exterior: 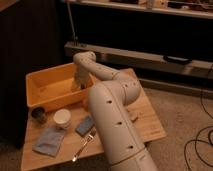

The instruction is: Place pepper in plastic cup

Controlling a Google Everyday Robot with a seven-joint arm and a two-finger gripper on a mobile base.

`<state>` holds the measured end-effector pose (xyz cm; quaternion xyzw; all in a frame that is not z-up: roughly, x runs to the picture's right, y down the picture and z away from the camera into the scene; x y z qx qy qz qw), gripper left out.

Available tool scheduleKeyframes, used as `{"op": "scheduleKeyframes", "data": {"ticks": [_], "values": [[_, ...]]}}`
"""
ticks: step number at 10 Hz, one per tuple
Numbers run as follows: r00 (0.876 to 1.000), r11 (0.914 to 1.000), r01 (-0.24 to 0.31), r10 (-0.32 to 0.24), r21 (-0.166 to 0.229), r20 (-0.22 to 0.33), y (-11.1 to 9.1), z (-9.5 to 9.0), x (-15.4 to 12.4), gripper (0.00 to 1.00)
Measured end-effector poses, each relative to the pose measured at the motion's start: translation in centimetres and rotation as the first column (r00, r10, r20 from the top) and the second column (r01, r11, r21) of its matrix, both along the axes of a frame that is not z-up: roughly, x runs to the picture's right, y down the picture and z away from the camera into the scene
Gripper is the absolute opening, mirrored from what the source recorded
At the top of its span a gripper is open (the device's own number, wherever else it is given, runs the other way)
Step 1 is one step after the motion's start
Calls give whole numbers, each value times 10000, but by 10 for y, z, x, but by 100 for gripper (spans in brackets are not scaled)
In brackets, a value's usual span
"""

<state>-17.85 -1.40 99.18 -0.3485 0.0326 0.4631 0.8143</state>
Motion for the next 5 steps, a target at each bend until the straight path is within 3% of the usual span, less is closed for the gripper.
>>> {"op": "scheduleKeyframes", "data": {"ticks": [5], "values": [[9999, 9991, -43, 49, -412, 136, 8, 8, 0, 66]]}}
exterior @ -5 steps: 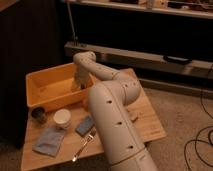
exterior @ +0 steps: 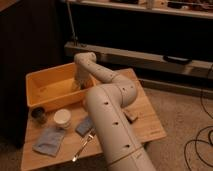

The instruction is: Place pepper in plastic cup

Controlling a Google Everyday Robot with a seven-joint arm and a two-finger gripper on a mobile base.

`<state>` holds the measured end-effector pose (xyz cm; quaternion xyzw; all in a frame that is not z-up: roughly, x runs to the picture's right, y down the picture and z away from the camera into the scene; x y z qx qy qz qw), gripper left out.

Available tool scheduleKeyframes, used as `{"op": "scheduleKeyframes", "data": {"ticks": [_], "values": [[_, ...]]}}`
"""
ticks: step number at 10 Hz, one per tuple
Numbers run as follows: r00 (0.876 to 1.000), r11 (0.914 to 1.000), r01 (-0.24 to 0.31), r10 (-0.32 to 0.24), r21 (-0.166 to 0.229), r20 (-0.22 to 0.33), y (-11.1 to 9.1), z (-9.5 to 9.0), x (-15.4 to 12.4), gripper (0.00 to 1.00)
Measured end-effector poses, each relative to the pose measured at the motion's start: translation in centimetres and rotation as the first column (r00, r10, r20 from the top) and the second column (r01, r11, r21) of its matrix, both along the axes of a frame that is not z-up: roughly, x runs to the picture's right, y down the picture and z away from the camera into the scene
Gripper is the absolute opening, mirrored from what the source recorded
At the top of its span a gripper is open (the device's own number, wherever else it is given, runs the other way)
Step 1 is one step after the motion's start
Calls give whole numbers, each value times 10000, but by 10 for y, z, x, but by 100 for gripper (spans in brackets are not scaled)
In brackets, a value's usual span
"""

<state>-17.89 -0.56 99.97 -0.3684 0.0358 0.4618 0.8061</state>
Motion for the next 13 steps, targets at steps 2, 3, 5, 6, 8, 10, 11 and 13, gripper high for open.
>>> {"op": "scheduleKeyframes", "data": {"ticks": [2, 3, 5, 6, 8, 10, 11, 13], "values": [[10000, 10000, 4, -3, -54, 11, 2, 1, 0, 66], [10000, 10000, 11, -11, -57, 8, 2, 0, 0, 66], [10000, 10000, 22, -22, -66, 2, 2, 0, 1, 58], [10000, 10000, 23, -23, -64, -7, 2, 1, 1, 46], [10000, 10000, 13, -13, -59, -28, 1, 0, 4, 25], [10000, 10000, 26, -26, -74, -19, 2, 0, 3, 9], [10000, 9999, 42, -42, -104, -31, 3, 1, 3, 4], [9998, 9996, 147, -150, -254, -126, 7, 1, 1, 4]]}}
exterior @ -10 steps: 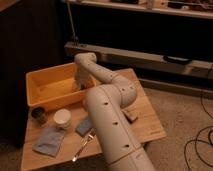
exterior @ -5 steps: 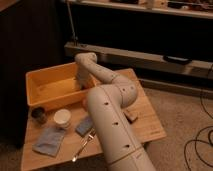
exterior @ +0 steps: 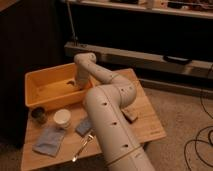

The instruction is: Place pepper in plastic cup

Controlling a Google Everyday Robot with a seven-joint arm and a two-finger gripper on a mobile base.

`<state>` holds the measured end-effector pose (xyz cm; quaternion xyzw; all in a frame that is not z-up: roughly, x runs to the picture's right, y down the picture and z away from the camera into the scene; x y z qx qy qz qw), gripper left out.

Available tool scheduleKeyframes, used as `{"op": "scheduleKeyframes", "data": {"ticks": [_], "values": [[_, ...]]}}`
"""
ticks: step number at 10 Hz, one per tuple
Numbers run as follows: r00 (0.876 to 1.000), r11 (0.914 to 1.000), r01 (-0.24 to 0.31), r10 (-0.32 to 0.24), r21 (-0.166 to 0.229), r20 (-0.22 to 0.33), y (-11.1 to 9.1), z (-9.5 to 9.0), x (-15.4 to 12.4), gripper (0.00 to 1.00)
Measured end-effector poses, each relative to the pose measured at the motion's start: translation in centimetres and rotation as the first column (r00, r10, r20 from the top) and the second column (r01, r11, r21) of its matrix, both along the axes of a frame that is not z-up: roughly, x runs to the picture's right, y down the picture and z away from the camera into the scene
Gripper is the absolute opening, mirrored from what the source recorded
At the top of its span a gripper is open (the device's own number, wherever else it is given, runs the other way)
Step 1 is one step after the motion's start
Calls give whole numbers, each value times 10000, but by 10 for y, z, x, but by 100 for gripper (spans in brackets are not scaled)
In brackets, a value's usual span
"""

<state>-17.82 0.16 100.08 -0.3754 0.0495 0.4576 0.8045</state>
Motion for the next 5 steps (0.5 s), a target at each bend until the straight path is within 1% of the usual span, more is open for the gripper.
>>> {"op": "scheduleKeyframes", "data": {"ticks": [3, 4, 5], "values": [[10000, 10000, 23, -23, -38, -18, 1, 0, 0, 4], [10000, 10000, 86, -86, -32, -7, 0, -3, -2, 4], [9998, 9998, 218, -218, -32, 11, -3, -12, -3, 4]]}}
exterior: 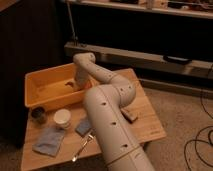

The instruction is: Place pepper in plastic cup

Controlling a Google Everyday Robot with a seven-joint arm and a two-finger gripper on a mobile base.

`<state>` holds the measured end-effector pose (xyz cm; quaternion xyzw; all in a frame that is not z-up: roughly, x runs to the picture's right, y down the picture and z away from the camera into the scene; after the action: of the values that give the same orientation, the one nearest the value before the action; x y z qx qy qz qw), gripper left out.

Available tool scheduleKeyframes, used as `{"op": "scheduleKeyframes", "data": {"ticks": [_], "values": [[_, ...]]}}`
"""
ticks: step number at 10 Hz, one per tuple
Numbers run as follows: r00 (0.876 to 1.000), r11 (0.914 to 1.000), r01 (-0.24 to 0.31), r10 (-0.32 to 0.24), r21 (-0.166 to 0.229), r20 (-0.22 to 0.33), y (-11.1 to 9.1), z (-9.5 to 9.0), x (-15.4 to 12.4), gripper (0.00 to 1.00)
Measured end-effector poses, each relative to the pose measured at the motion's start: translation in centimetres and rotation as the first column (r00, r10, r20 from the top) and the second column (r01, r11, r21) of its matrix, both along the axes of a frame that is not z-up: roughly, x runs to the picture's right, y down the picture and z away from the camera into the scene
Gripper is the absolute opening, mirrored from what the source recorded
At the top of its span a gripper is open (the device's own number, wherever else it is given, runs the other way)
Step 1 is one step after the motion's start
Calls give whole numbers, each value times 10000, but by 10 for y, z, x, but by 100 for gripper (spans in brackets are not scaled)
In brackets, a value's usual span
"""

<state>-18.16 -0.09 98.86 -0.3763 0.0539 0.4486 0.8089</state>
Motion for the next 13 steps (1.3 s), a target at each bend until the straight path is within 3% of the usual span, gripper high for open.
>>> {"op": "scheduleKeyframes", "data": {"ticks": [2, 3, 5, 8, 10, 13], "values": [[9998, 9997, 153, -155, 184, 128, -16, -25, -7, 4], [9992, 9991, 326, -332, 267, 204, -33, -56, -10, 4], [9981, 9981, 517, -528, 335, 307, -52, -93, -15, 4], [9955, 9959, 825, -841, 365, 445, -86, -164, -24, 4], [9947, 9955, 913, -925, 272, 449, -95, -196, -26, 4], [9949, 9958, 919, -920, 33, 411, -81, -247, -8, 4]]}}
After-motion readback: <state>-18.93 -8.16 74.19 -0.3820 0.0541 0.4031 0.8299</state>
